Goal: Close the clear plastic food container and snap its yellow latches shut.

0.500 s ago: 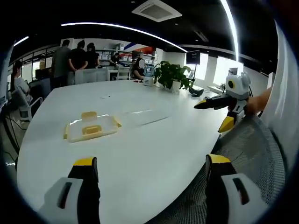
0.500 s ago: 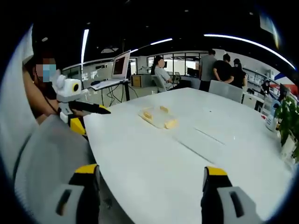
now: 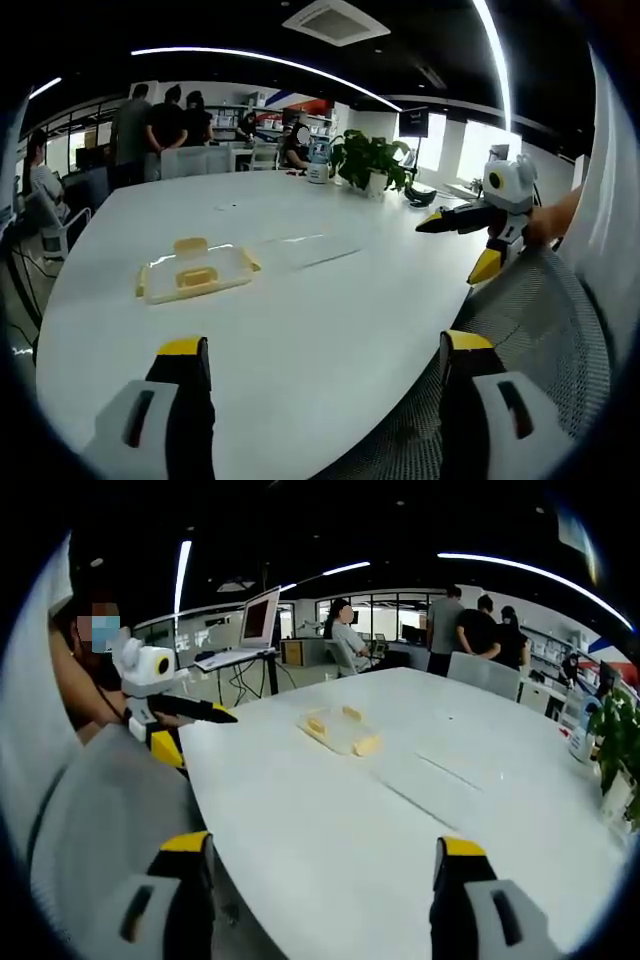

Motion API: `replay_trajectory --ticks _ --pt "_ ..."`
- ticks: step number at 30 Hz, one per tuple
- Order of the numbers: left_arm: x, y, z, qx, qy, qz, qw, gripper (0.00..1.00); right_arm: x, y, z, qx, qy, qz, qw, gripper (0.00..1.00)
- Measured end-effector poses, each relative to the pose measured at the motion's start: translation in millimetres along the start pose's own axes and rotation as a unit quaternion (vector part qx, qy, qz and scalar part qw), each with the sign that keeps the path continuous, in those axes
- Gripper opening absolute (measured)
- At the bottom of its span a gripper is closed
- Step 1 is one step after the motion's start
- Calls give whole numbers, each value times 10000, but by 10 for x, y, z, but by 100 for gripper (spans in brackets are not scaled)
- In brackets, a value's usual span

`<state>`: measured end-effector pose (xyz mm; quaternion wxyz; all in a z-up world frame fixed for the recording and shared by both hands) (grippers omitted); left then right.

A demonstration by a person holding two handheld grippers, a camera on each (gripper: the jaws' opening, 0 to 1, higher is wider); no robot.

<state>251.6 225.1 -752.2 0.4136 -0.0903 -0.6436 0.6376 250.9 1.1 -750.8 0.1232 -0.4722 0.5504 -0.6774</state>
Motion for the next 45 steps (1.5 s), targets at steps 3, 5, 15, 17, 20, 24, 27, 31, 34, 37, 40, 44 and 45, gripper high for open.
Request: replay_trajectory --ticks 3,5,15,17,20,24,27,31,34,37,40,44,45 --pt "0 1 1 -1 8 1 10000 94 -2 -1 -5 10 -4 -11 10000 91" --pt "-1 0 3 -3 15 -3 10000 94 -3 -1 -6 7 -10 -9 10000 91" --pt "-1 15 3 -2 11 -37 10000 93 3 2 1 10 3 5 10000 90" --pt "0 7 12 1 23 -26 10000 93 4 7 -1 42 6 -13 10000 90" --pt "-2 19 3 -2 21 -34 10000 93 3 4 -4 51 6 -18 10000 90" --pt "-1 17 4 -9 24 -29 10000 93 7 2 0 61 16 -7 10000 90" --pt "-1 13 8 -20 27 -34 10000 93 5 -3 1 60 17 4 10000 90" --pt "0 13 13 -46 28 -36 10000 93 6 -1 3 46 21 5 10000 90" --pt "-3 15 18 -44 41 -44 10000 92 5 -4 -5 41 1 -9 10000 90" --pt "-1 13 16 -10 40 -23 10000 92 10 -1 4 39 32 0 10000 90" --pt "-2 25 30 -30 53 -71 10000 92 15 12 -1 17 37 -8 10000 90" --pt "9 37 52 -96 40 -95 9999 90 26 34 17 -29 81 -27 10000 89" --pt "5 58 47 -119 51 -157 9998 90 25 29 28 -38 110 -3 9999 89"
Point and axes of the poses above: the point that each gripper's makers call its tool centre point, and the gripper's own axes: x roughly backward along the fingers, z roughly to its right, y roughly out of its underside, the point moved 3 cm from there along x, roughly backward along the fingers, and after that the axes turned 2 degrees about -y, right-handed, at the moved point
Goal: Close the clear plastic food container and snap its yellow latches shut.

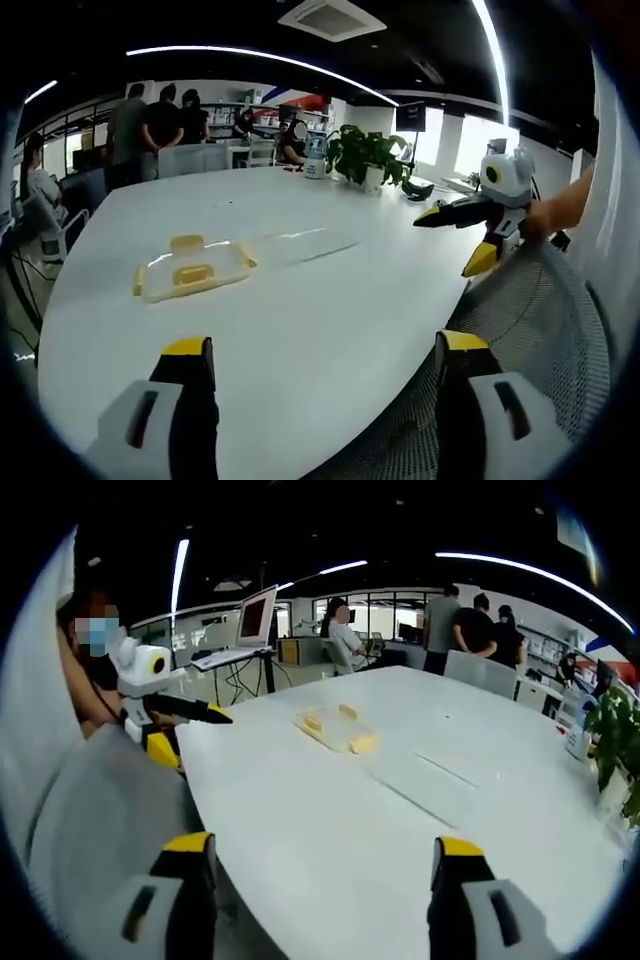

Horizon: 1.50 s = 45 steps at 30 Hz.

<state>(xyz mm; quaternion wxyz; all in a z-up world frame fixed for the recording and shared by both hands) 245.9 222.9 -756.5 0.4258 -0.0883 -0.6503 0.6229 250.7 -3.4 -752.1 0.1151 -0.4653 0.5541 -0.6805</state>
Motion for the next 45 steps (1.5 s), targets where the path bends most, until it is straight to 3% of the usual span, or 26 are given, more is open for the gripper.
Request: replay_trajectory --ticks 24,27,45 --pt "-11 -47 6 -116 171 -86 9997 91 -51 -40 -37 29 -143 -123 9998 89" --pt "-37 -8 -4 -150 229 -221 9994 90 -83 -74 -87 190 -251 -182 9993 90" --pt "-120 -58 -340 -112 134 -259 9995 86 -369 -267 39 429 -422 -306 9977 87"
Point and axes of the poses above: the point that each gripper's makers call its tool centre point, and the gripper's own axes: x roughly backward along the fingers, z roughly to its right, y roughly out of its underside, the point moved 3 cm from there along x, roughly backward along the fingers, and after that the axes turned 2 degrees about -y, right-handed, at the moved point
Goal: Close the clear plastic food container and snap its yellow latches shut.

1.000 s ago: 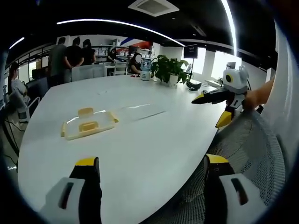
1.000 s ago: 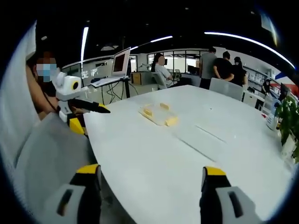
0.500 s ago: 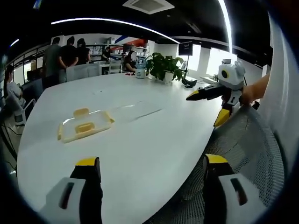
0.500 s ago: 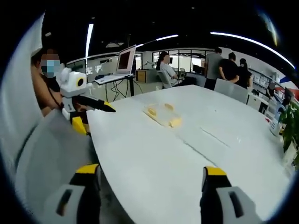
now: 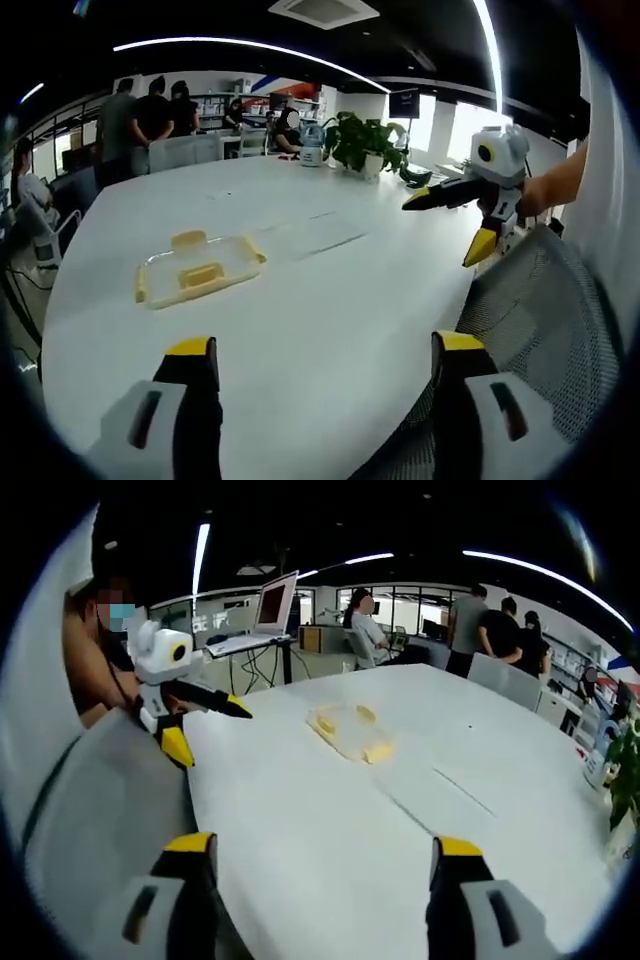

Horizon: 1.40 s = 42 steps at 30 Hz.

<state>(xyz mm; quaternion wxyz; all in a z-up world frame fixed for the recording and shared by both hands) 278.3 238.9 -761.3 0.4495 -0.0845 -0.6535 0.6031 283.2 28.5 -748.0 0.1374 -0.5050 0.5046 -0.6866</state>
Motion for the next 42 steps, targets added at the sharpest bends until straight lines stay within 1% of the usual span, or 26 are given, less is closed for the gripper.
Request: replay_trajectory --ticks 2,3,4,6,9,19,25,30,36,42 --pt "-21 10 -38 12 20 -18 10000 86 -23 -24 25 27 -11 -3 10000 87" --pt "-33 0 -34 67 105 15 9999 87 -41 -38 50 36 -16 -4 10000 87" --pt "-39 -14 -37 48 123 17 9999 87 -50 -49 67 37 -20 -2 10000 87" --pt "-62 4 -56 -135 148 -90 9998 86 -63 -81 112 74 -7 -6 10000 87" --pt "-83 -26 -92 -165 169 -80 9997 86 -89 -106 163 95 -32 -15 9999 87" --pt "-144 -30 -222 -230 190 -159 9994 85 -213 -142 282 244 -114 -134 9995 84" --pt "-191 -36 -346 -360 205 -268 9988 84 -312 -189 343 291 -204 -185 9992 81" --pt "-230 -70 -429 -382 232 -288 9986 83 -393 -228 379 306 -262 -192 9990 80" --pt "-280 -100 -526 -467 275 -343 9979 83 -489 -286 466 362 -295 -186 9987 80" --pt "-336 -144 -672 -531 278 -384 9975 82 -610 -353 570 419 -365 -232 9982 81"
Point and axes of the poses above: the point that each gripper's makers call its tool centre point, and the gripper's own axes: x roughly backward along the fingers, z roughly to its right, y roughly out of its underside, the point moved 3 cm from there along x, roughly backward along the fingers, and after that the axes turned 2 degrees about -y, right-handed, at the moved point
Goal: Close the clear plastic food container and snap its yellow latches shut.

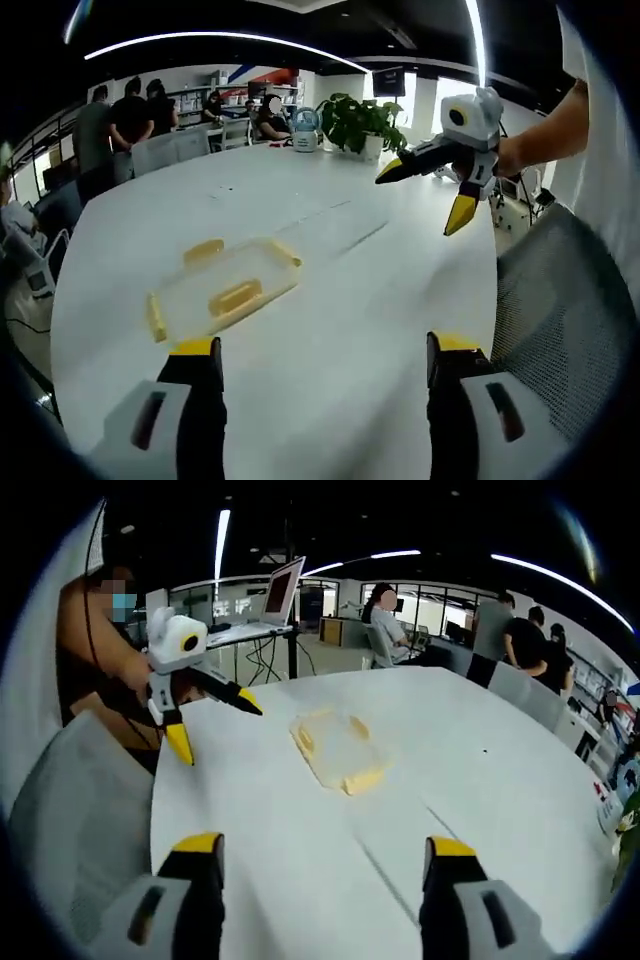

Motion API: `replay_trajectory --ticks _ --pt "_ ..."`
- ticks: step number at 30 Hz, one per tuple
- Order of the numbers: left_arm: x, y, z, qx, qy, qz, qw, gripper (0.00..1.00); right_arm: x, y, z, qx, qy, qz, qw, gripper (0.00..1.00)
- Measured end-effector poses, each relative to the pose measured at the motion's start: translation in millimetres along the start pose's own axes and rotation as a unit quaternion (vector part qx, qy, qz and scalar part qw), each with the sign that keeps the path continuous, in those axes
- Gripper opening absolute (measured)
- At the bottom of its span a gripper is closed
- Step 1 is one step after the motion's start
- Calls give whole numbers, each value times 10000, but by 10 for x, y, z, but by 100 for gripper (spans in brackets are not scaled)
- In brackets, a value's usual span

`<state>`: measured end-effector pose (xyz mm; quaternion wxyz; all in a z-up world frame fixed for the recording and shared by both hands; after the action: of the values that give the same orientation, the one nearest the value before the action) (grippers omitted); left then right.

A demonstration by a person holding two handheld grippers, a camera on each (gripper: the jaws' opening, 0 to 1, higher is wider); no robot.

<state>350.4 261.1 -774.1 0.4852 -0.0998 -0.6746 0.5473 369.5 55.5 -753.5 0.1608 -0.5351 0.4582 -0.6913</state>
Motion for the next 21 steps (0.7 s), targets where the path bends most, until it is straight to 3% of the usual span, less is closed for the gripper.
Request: replay_trajectory --ticks 21 --pt "-33 66 -440 -305 -121 -242 9992 79 -370 -170 168 325 -290 -199 9989 77"
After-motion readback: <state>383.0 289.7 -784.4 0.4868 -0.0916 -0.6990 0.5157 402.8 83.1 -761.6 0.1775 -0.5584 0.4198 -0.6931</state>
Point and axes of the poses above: the point that each gripper's makers call its tool centre point, and the gripper's own axes: x roughly backward along the fingers, z roughly to its right, y roughly out of its underside, the point moved 3 cm from there along x, roughly backward along the fingers, and after that the axes turned 2 degrees about -y, right-handed, at the moved point
